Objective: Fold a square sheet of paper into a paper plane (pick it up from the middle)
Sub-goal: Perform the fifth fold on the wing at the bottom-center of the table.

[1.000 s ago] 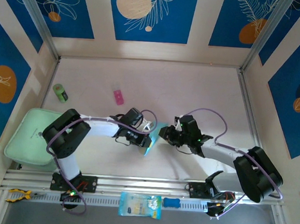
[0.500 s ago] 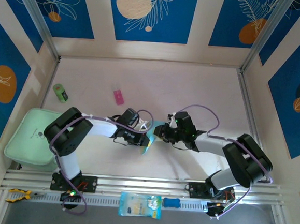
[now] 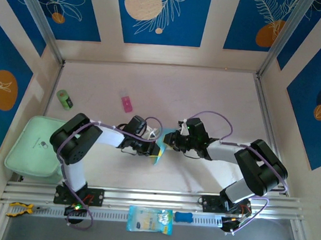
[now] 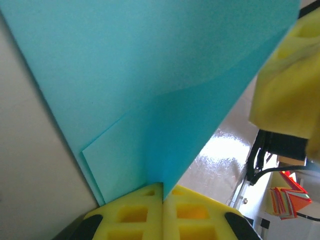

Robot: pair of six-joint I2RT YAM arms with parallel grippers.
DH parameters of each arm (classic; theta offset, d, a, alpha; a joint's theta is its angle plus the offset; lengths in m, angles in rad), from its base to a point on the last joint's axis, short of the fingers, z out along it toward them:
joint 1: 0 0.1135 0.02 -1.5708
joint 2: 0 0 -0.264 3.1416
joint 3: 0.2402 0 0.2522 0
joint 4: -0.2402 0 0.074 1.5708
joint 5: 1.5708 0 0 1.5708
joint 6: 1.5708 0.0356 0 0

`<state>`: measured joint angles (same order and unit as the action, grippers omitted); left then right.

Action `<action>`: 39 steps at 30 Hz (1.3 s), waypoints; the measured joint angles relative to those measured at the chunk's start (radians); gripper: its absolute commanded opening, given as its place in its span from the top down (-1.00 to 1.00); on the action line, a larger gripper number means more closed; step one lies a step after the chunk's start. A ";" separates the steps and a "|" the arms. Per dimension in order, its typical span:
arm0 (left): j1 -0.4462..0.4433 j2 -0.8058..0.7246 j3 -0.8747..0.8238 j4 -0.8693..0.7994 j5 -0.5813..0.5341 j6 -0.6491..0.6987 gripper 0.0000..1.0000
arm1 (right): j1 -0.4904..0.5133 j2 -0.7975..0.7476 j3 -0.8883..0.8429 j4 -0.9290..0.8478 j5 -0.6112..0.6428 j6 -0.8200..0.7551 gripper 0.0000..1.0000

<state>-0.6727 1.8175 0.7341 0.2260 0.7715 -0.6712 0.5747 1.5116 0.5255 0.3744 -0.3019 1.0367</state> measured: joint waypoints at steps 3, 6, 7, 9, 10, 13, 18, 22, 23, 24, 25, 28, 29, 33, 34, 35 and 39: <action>0.010 0.009 -0.016 0.045 0.022 -0.021 1.00 | -0.011 0.005 0.000 0.014 -0.017 0.000 0.54; 0.016 0.018 -0.025 0.079 0.041 -0.038 1.00 | -0.014 0.013 0.000 0.018 -0.025 -0.001 0.55; 0.017 0.019 -0.027 0.085 0.045 -0.040 1.00 | -0.015 0.015 0.000 0.019 -0.027 -0.001 0.55; 0.018 0.019 -0.031 0.099 0.051 -0.052 1.00 | -0.016 0.019 0.000 0.023 -0.032 -0.001 0.59; 0.018 0.020 -0.033 0.107 0.055 -0.056 1.00 | -0.017 0.022 0.000 0.023 -0.034 -0.002 0.61; 0.025 0.026 -0.045 0.148 0.069 -0.078 1.00 | -0.019 0.032 0.000 0.024 -0.039 -0.005 0.62; 0.046 0.041 -0.084 0.247 0.097 -0.142 1.00 | -0.026 0.044 0.000 0.029 -0.040 -0.008 0.63; 0.051 0.050 -0.093 0.285 0.109 -0.170 1.00 | -0.029 0.066 0.002 0.030 -0.046 -0.008 0.64; 0.051 0.050 -0.096 0.293 0.109 -0.175 1.00 | -0.029 0.076 0.004 0.030 -0.048 -0.009 0.65; 0.052 0.050 -0.099 0.303 0.111 -0.182 1.00 | -0.029 0.087 0.008 0.031 -0.052 -0.009 0.66; 0.054 0.050 -0.103 0.312 0.112 -0.188 1.00 | -0.029 0.097 0.013 0.031 -0.055 -0.008 0.66; 0.060 0.053 -0.111 0.327 0.112 -0.203 1.00 | -0.029 0.126 0.029 0.039 -0.067 -0.009 0.67; 0.061 0.054 -0.113 0.335 0.114 -0.211 1.00 | -0.029 0.132 0.036 0.040 -0.069 -0.008 0.67; 0.063 0.058 -0.115 0.344 0.116 -0.220 1.00 | -0.030 0.154 0.063 0.053 -0.077 -0.009 0.67; 0.063 0.058 -0.115 0.344 0.116 -0.222 1.00 | -0.031 0.159 0.067 0.058 -0.079 -0.009 0.67; 0.064 0.058 -0.116 0.347 0.116 -0.223 1.00 | -0.033 0.163 0.071 0.061 -0.080 -0.009 0.67; 0.069 0.058 -0.119 0.352 0.116 -0.238 1.00 | -0.039 0.186 0.080 0.063 -0.085 -0.010 0.67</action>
<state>-0.6033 1.8751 0.6147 0.5777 0.8875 -0.9089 0.5362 1.6978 0.6052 0.4374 -0.3866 1.0264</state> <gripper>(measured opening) 0.050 0.166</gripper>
